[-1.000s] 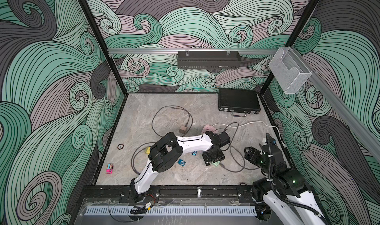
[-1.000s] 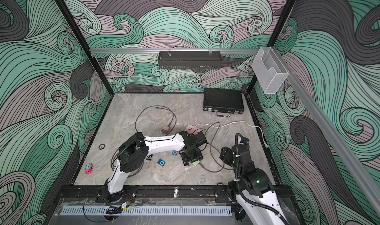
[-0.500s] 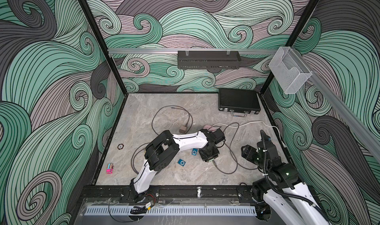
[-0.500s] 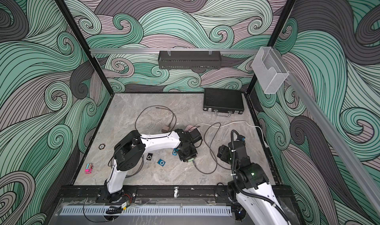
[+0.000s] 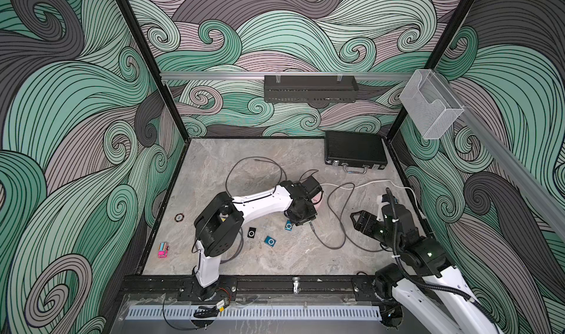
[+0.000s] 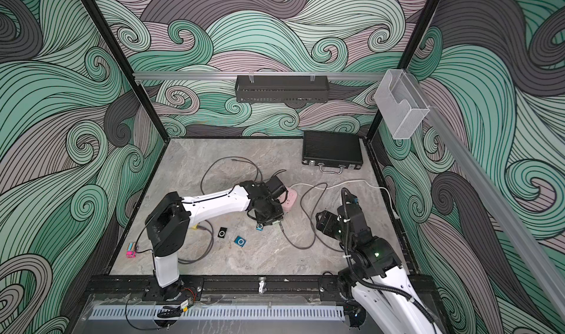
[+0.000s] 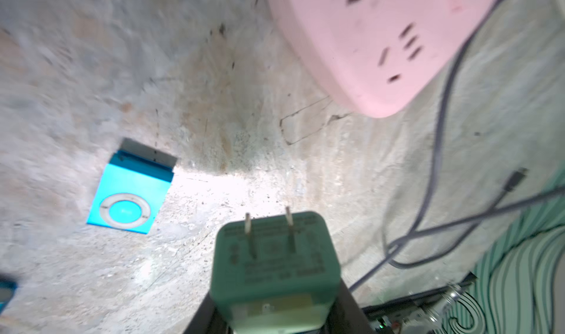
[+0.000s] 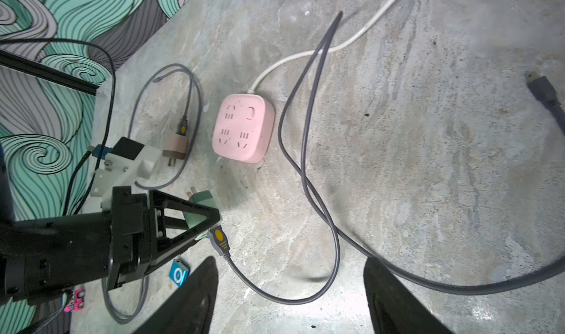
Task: Charge mp3
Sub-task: Pick up the plug from the center of the board.
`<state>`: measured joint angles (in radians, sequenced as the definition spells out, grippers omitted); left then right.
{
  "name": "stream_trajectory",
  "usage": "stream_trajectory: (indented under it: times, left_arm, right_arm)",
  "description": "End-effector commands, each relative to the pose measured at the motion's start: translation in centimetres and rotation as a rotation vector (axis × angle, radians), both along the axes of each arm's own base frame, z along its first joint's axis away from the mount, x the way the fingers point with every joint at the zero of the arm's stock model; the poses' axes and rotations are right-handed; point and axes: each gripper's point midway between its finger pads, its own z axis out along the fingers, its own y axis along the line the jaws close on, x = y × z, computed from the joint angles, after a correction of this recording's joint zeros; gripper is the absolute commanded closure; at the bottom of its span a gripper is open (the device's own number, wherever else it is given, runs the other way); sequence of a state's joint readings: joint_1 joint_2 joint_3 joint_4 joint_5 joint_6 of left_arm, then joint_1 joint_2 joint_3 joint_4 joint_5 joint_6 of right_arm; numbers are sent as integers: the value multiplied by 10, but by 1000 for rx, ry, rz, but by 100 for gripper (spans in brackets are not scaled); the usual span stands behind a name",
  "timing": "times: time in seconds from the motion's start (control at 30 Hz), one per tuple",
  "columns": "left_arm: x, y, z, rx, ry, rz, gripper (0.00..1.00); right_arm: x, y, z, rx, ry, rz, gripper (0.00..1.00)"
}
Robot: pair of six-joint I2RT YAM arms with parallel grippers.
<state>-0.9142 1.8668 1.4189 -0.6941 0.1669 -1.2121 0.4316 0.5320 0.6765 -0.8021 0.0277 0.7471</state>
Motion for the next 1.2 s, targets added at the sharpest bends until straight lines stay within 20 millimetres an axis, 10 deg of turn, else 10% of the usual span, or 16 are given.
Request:
stream_trajectory:
  times: [0.0, 0.5, 1.17]
  left_arm:
    - [5, 6, 29, -65, -54, -63, 71]
    - [24, 41, 145, -254, -250, -230, 72]
    - [30, 33, 163, -349, -305, -317, 72]
  right_arm:
    - [2, 5, 17, 43, -26, -5, 25]
    - [27, 17, 24, -2, -47, -4, 25]
    - [106, 31, -36, -186, 107, -67, 26]
